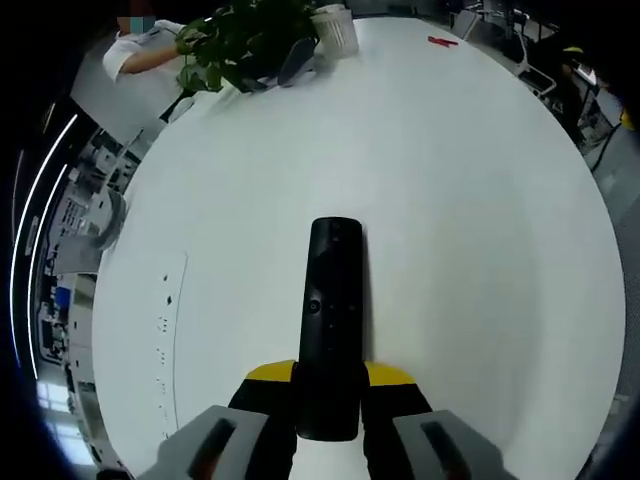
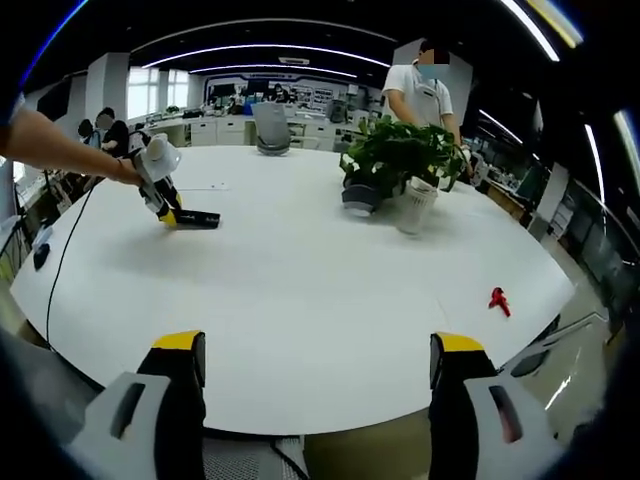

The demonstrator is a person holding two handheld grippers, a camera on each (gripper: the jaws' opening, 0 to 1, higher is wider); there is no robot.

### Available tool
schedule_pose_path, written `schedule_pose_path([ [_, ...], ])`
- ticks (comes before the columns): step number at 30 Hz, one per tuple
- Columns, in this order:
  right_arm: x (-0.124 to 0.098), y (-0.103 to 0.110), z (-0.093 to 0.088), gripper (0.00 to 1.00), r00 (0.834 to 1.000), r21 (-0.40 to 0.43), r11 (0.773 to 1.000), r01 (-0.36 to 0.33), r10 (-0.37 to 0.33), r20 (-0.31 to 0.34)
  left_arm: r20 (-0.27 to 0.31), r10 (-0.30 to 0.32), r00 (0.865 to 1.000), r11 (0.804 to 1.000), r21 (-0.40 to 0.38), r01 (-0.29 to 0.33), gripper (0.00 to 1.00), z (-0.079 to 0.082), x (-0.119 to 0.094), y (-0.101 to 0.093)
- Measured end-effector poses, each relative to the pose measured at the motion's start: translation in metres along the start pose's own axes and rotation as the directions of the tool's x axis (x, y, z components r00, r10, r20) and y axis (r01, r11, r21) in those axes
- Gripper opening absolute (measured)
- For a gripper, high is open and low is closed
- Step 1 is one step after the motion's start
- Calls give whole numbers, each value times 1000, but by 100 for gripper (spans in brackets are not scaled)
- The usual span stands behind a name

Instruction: Press the specified remote control buttons in sequence, fully releasing each button before pressing the next.

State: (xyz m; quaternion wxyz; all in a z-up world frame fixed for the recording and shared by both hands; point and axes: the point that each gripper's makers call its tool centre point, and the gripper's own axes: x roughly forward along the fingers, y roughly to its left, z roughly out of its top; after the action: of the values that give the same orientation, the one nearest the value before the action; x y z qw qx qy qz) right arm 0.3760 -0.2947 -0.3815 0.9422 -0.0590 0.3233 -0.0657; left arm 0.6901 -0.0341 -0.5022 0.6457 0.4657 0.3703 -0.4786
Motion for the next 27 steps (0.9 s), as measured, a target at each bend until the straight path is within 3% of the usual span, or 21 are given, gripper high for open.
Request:
schedule_pose_path([
  [14,2,1,-4,94,1000,-5,1000,-4,4,-21,-26,21,999,999,27,-20,23,0,13,29],
  [27,2,1,-3,93,1000,11,1000,-8,8,-16,-43,24,999,997,68,-22,23,0,18,32],
])
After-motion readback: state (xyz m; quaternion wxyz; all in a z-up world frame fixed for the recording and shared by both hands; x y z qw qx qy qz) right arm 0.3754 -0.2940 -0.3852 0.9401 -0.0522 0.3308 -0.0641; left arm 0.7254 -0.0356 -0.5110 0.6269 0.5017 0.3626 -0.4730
